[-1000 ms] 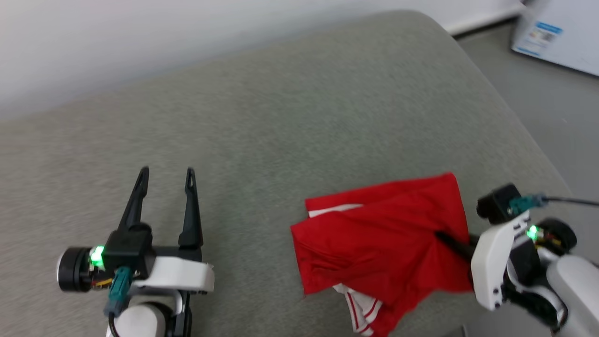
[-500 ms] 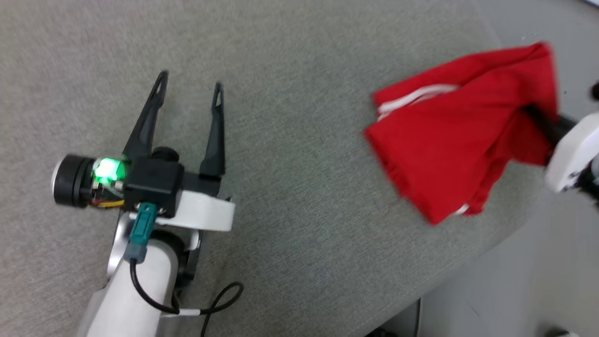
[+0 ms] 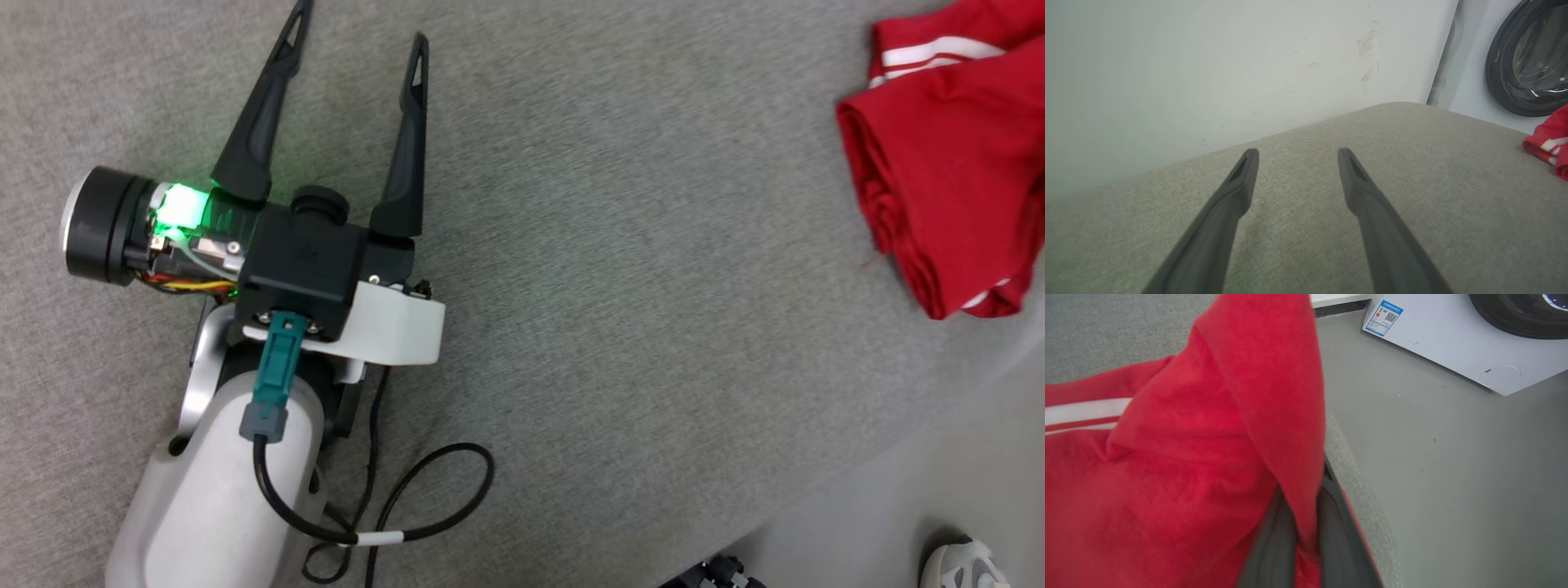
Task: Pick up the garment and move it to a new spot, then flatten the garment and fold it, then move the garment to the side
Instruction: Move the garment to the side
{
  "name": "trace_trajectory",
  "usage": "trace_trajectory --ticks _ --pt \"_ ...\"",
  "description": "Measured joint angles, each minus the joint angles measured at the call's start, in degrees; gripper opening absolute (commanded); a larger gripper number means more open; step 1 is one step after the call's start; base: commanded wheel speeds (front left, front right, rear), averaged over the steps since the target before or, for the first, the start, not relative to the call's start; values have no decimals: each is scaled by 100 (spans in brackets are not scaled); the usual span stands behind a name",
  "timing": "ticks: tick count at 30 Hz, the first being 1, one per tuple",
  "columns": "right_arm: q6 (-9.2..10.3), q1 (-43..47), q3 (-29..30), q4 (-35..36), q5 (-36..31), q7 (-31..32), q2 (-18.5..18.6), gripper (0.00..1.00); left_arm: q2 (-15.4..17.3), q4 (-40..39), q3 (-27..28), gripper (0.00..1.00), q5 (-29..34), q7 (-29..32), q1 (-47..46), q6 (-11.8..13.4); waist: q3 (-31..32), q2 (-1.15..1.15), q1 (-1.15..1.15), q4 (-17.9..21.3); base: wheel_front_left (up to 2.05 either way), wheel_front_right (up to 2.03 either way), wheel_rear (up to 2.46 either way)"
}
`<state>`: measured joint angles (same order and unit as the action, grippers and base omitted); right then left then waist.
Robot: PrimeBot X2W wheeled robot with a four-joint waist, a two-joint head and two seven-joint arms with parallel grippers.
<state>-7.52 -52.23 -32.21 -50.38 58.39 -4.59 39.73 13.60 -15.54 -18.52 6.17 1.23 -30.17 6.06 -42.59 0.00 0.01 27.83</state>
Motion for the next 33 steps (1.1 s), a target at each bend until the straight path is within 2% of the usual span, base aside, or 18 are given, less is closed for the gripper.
trace_trajectory --ticks 1,2,6,10,13,17,21,25,29,33 --pt "0 -43 -12 -105 26 -88 -56 42 -2 -1 -14 100 18 15 -26 -2 -51 0 0 -16 0 0 0" --pt "0 -78 -33 -242 16 -240 -94 98 -10 -2 -34 100 18 20 -49 -3 -90 0 0 -35 0 0 0" --pt "0 -249 -22 -808 -43 -778 -126 100 -44 21 -93 100 13 11 -115 -29 -116 0 0 -132 0 0 0" --pt "-1 -444 144 -1174 -276 -1022 -51 100 -79 146 -100 100 -77 -122 -76 31 2 0 0 -226 0 0 0" --pt "-1 -537 668 -981 -764 -1029 171 100 -140 280 -81 100 -198 -301 68 108 169 0 0 -305 0 0 0" --pt "-1 -217 1816 -326 -1655 -1040 297 100 -224 526 14 100 -439 -616 393 242 487 0 -1 -429 0 0 0" --pt "-1 659 3015 525 -2614 -1045 4 100 -268 767 141 100 -700 -921 809 355 905 0 -1 -559 0 0 0" --pt "0 1551 3856 1343 -3319 -1044 -452 100 -356 995 229 100 -954 -1165 1205 438 1366 0 -2 -707 0 0 0" --pt "0 2314 4250 2078 -3762 -1044 -971 100 -454 1207 342 100 -1223 -1338 1599 512 1830 0 -2 -845 0 0 0" --pt "0 2960 4424 2724 -4031 -1045 -1307 100 -523 1403 437 100 -1437 -1462 1919 556 2276 0 -3 -976 0 0 0"
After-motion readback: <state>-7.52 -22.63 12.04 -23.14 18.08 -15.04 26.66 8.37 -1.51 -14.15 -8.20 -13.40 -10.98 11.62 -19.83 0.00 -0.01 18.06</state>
